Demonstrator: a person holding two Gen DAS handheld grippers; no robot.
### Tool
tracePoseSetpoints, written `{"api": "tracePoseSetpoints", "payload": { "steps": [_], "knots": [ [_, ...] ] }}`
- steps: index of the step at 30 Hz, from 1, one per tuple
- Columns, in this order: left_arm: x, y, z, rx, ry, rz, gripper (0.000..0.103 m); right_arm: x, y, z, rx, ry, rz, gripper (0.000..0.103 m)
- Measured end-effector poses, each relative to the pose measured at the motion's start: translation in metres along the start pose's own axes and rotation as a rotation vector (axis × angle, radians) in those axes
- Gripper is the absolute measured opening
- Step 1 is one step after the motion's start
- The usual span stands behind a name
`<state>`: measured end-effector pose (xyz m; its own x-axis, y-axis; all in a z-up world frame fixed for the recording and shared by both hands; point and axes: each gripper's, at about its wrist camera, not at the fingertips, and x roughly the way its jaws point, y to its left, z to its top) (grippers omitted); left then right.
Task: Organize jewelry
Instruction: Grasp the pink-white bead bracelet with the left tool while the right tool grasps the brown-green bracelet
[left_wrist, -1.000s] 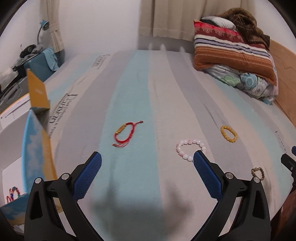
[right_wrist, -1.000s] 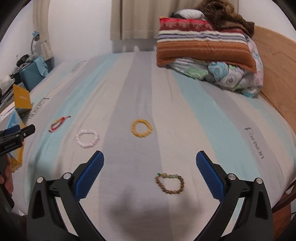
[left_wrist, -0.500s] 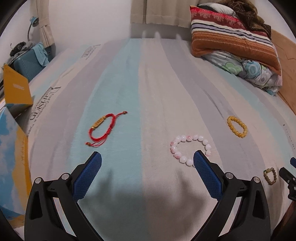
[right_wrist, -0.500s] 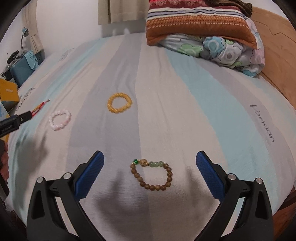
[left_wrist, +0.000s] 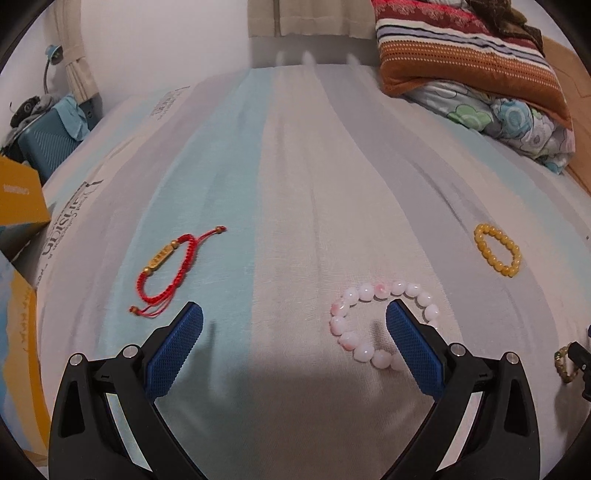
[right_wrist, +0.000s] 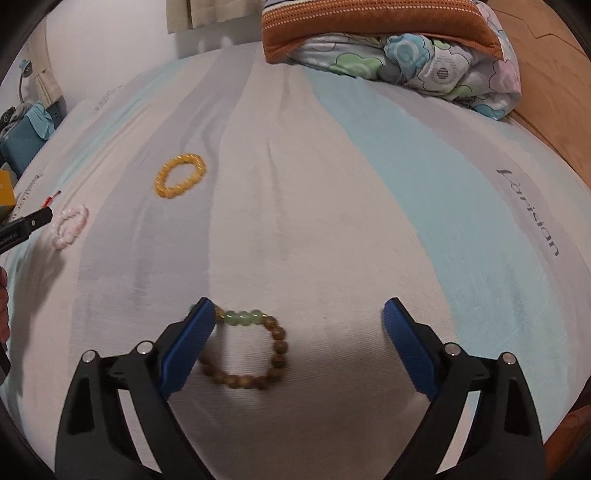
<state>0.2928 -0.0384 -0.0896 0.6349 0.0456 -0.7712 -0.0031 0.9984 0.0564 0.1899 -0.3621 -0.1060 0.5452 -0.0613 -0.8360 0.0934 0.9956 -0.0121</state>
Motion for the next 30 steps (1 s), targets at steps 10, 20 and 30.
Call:
{"api": "tracePoseSetpoints", "payload": {
  "steps": [10, 20, 30],
  "knots": [
    [0.018, -0.01, 0.003, 0.005, 0.031, 0.002, 0.093, 0.002, -0.007, -0.003, 0.034, -0.014, 0.023, 0.081],
    [0.025, -0.008, -0.007, -0.023, 0.05, 0.01, 0.088, -0.003, -0.012, -0.005, 0.043, -0.017, 0.026, 0.078],
    [0.026, -0.01, -0.012, -0.015, 0.046, 0.011, 0.077, -0.003, -0.006, -0.012, -0.002, -0.014, 0.01, 0.067]
  ]
}}
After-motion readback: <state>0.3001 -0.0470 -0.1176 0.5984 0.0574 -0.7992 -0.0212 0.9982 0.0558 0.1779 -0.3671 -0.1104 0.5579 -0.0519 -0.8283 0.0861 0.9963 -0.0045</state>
